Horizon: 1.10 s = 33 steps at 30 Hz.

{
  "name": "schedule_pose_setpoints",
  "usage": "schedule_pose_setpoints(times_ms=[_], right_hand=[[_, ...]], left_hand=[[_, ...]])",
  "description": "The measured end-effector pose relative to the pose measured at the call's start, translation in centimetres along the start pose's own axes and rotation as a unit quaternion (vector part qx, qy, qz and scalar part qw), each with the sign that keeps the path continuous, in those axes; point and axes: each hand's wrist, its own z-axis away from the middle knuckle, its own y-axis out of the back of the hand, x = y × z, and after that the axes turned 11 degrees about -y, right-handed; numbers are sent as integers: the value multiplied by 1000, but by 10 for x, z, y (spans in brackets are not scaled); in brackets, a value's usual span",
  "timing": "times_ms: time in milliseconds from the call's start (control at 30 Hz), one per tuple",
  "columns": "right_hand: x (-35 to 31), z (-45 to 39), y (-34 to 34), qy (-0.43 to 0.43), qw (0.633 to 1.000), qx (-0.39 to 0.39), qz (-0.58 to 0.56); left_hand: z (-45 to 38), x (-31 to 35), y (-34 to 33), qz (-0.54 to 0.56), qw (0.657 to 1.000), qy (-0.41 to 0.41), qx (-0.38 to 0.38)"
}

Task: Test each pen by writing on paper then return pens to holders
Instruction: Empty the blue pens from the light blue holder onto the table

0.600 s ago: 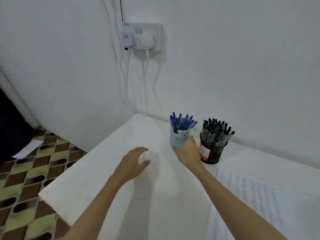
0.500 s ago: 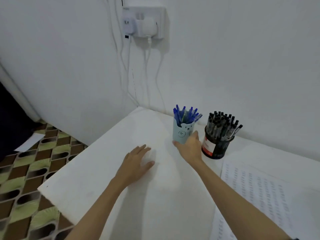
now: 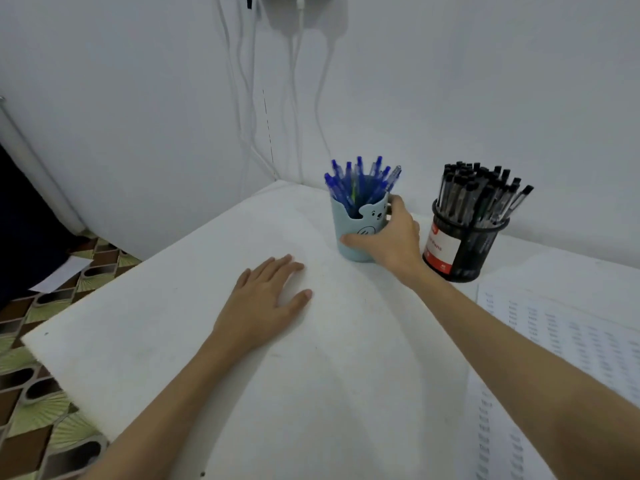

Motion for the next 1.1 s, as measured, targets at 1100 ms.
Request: schedule_pose_setpoints(times_ms=[1100], right_hand=[[39,134,47,263,847,148,437]], left_hand=[[49,39,16,241,968,-30,65]])
